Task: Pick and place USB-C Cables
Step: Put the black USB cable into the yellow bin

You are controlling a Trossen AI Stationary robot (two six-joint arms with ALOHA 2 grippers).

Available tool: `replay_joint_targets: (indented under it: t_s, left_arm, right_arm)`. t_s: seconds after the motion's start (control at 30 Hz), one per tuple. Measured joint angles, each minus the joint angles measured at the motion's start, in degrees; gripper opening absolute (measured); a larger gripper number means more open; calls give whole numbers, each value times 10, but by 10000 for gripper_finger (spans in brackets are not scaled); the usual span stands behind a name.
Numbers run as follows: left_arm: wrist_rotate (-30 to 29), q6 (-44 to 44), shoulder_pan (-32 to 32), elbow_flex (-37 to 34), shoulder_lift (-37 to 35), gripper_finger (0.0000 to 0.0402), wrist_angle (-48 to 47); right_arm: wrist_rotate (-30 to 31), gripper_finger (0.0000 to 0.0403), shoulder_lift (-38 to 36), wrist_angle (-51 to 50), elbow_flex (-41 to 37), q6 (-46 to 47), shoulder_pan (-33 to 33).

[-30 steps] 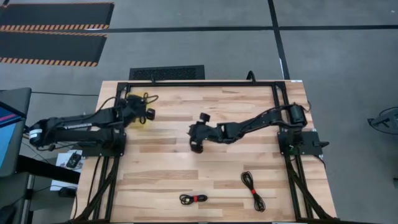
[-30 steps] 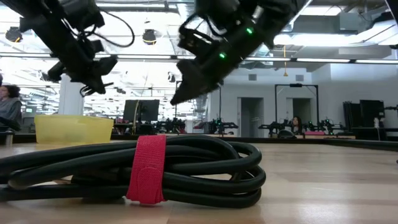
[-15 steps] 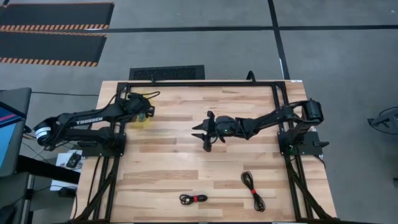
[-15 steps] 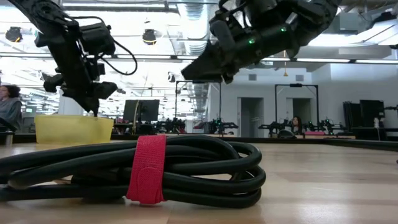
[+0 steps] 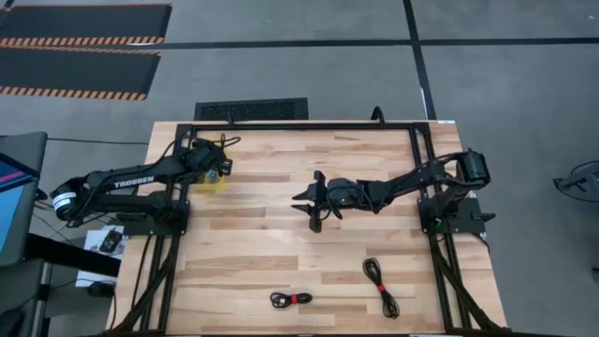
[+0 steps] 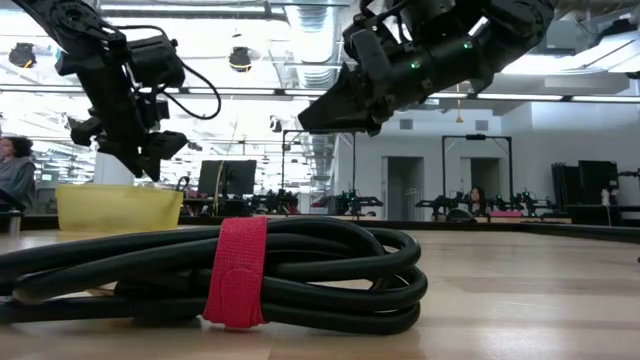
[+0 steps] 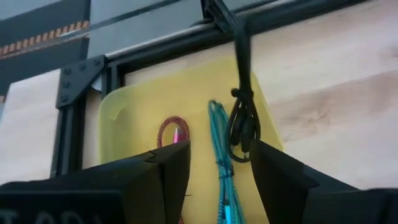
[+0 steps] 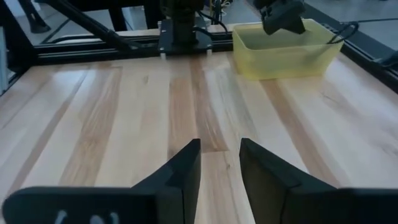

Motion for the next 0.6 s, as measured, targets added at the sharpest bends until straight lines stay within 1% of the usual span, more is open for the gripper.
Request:
replay_joint_targets:
  t_s: [0.1,0.13,0.17,0.23,0.3,0.33,0.43,0.5,0.6]
  left_arm:
    - [-37,13,-1,0,-1,146,38]
    - [-38,26,0,0,-2,143,61]
    - [-33,42,1,0,-3,140,86]
    - [6,72,5,0,-3,134,139]
    - [45,87,13,0,-3,130,177]
    - [53,88,20,0,-3,128,187]
    - [41,81,44,0,2,122,189]
    - [43,80,66,0,9,116,188]
    - [89,81,97,0,27,106,198]
  right_arm:
    - [0,128,0,0,0,3,1]
    - [0,126,0,0,0,3,1]
    - [0,125,0,0,0,6,1]
    - [0,122,0,0,0,7,1]
    - [0,119,0,0,0,7,0]
    - [0,119,0,1,0,7,0]
    - [0,118,0,1,0,7,0]
    - [0,118,0,1,0,8,1]
    - [0,118,0,1,0,12,1]
